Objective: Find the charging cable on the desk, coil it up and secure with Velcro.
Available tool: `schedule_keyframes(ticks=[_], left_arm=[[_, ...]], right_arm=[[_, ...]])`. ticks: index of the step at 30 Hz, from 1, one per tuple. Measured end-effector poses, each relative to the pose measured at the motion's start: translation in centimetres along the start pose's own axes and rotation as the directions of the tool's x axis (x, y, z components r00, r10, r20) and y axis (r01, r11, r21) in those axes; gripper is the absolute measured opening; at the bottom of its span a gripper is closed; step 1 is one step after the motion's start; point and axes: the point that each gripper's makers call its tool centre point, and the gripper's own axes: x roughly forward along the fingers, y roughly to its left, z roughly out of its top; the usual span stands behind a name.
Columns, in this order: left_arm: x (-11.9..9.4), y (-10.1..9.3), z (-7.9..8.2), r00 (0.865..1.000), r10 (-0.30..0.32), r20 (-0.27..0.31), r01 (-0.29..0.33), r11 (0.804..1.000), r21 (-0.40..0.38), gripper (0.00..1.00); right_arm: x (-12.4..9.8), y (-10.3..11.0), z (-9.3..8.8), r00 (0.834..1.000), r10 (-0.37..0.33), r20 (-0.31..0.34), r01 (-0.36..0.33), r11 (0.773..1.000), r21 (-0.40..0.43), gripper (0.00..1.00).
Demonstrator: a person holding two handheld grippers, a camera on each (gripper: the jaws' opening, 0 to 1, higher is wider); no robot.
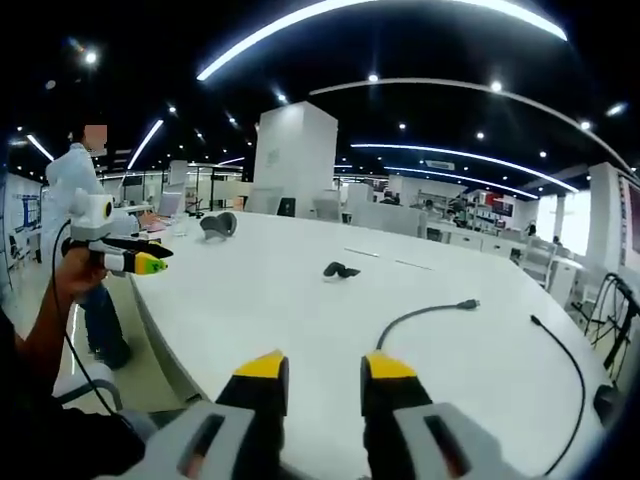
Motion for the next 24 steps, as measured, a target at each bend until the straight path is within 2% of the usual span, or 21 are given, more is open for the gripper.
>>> schedule_keyframes(ticks=[5, 7, 14, 16, 24], left_arm=[[0.03, -0.10, -0.29, 1.000, 0.001, -0.011, -0.001, 1.000, 0.009, 0.38], [-0.05, -0.23, 0.28, 1.000, -0.007, 0.026, 0.007, 1.000, -0.002, 0.38], [0.01, -0.17, 0.24, 1.000, -0.002, 0.013, 0.002, 1.000, 0.006, 0.38], [-0.03, -0.18, 0.56, 0.999, -0.005, 0.037, 0.005, 1.000, 0.001, 0.38], [-0.04, 0.29, 0.22, 1.000, 0.007, 0.018, -0.008, 1.000, 0.003, 0.38]], right_arm=[[-0.05, 0.00, -0.09, 1.000, 0.001, -0.003, -0.001, 1.000, 0.000, 0.30], [-0.07, 0.01, -0.09, 1.000, 0.001, -0.003, -0.001, 1.000, -0.001, 0.30], [-0.05, 0.06, -0.08, 1.000, 0.001, -0.004, -0.001, 1.000, -0.004, 0.31], [-0.02, 0.12, -0.09, 1.000, 0.004, -0.004, -0.004, 1.000, 0.000, 0.31], [-0.16, 0.30, 0.35, 1.000, 0.010, 0.008, -0.010, 1.000, -0.001, 0.32]])
